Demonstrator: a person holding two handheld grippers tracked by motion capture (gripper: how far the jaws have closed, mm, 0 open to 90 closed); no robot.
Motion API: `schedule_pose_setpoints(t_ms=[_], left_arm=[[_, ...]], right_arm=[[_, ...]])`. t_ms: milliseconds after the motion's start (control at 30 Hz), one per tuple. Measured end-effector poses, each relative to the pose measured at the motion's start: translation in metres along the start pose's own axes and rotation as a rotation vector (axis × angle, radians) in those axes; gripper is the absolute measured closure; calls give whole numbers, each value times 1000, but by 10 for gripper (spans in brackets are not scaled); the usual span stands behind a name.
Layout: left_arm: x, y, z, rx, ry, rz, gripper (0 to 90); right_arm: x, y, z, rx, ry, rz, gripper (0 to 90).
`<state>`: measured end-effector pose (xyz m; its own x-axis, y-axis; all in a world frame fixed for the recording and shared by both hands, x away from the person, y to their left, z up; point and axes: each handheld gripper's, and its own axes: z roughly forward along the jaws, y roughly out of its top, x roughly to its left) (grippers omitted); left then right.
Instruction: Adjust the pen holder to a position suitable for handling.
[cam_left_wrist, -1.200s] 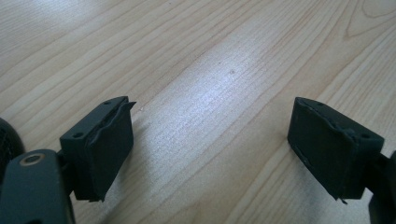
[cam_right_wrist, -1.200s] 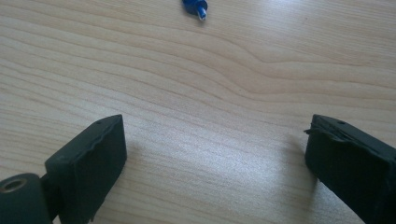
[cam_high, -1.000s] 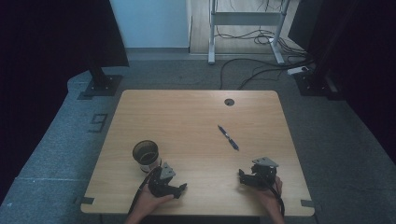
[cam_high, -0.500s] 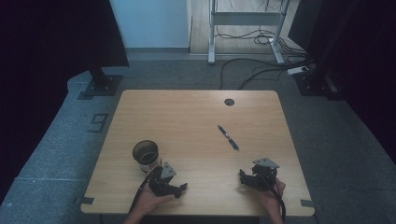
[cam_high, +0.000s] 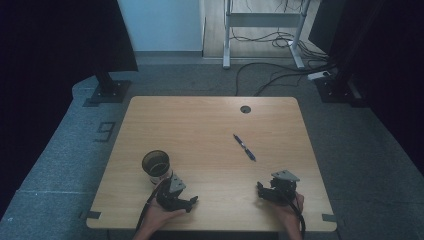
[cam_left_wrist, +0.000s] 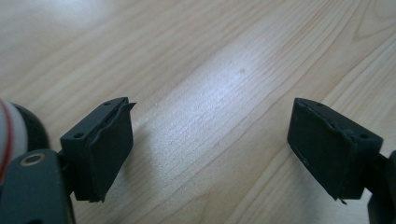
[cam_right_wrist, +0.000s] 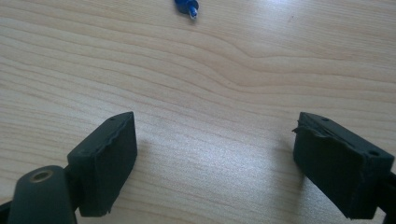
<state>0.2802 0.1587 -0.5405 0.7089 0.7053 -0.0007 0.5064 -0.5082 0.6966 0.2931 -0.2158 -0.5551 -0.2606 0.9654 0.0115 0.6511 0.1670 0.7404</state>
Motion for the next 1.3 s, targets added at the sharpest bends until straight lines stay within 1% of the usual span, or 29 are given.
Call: schedule_pose_setpoints(t_ms=[33, 67, 100, 133, 167, 200, 233, 300, 333, 400, 433, 467, 500, 533, 633, 667, 733, 767, 800, 833, 867, 900, 933, 967, 1000, 1100, 1167, 1300], left_arm=[[-1, 5, -7, -27, -8, -1, 147], [-1, 5, -7, -27, -8, -1, 146], [-4, 9, -14, -54, -11, 14, 146], [-4, 9, -14, -54, -11, 14, 146], [-7, 12, -19, -69, -12, 26, 146], [-9, 14, -27, -96, -13, 31, 144], [-9, 14, -27, -96, -13, 31, 144], [-10, 18, -40, -126, -10, 34, 137], [-10, 18, -40, -126, -10, 34, 134], [-8, 21, -52, -154, -9, 27, 126], [-8, 21, -52, -154, -9, 27, 122], [-8, 23, -59, -165, 0, 30, 114], [-8, 23, -59, -165, 0, 30, 106], [-7, 24, -65, -177, 6, 28, 99], [0, 26, -81, -212, 33, 8, 86], [0, 26, -81, -212, 33, 8, 82], [6, 25, -88, -227, 52, -7, 78], [12, 23, -93, -234, 69, -25, 73], [12, 23, -93, -234, 69, -25, 71], [15, 22, -95, -236, 77, -35, 71], [22, 20, -100, -241, 95, -57, 63], [22, 20, -100, -241, 95, -57, 58], [26, 18, -102, -244, 103, -71, 58], [32, 15, -107, -254, 117, -95, 53], [32, 15, -107, -254, 117, -95, 51], [43, 11, -115, -265, 141, -132, 45], [47, 9, -118, -264, 149, -143, 41], [50, 7, -122, -270, 161, -150, 38]], right_arm=[[0, 0, 0, 0, 1, 0, 131], [0, 0, 0, 0, 1, 0, 131], [0, 0, 0, 0, 1, -1, 132], [0, 0, 0, 0, 1, -1, 132], [0, 0, 0, 0, 0, -1, 132], [0, 0, 0, 0, 0, -1, 132], [0, 0, 0, 0, 1, 0, 132], [0, 0, 0, 0, 2, -1, 132], [0, 0, 0, 0, 2, -1, 132], [0, 0, 0, 0, 2, 0, 131], [0, 0, 0, 0, 2, 0, 131], [0, 0, 0, 0, 2, 0, 131], [0, 0, 0, 0, 2, 0, 131], [0, 0, 0, 0, 2, 0, 131], [0, 0, 0, 0, 2, 0, 131], [0, 0, 0, 0, 2, 0, 131], [0, 0, 0, 0, 2, 0, 131], [0, 0, 0, 0, 2, -1, 131], [0, 0, 0, 0, 2, 0, 131], [0, 0, 0, 0, 2, 0, 131], [0, 0, 0, 1, 1, 0, 131], [0, 0, 0, 1, 1, 0, 131], [0, 0, 0, 2, 1, 2, 131], [-1, 1, 1, 2, 0, 3, 131], [-1, 1, 1, 2, 0, 3, 131], [-1, 1, 1, 0, -4, 6, 131], [-1, 1, 1, 1, -5, 9, 131], [-1, 1, 1, -1, -7, 9, 135]])
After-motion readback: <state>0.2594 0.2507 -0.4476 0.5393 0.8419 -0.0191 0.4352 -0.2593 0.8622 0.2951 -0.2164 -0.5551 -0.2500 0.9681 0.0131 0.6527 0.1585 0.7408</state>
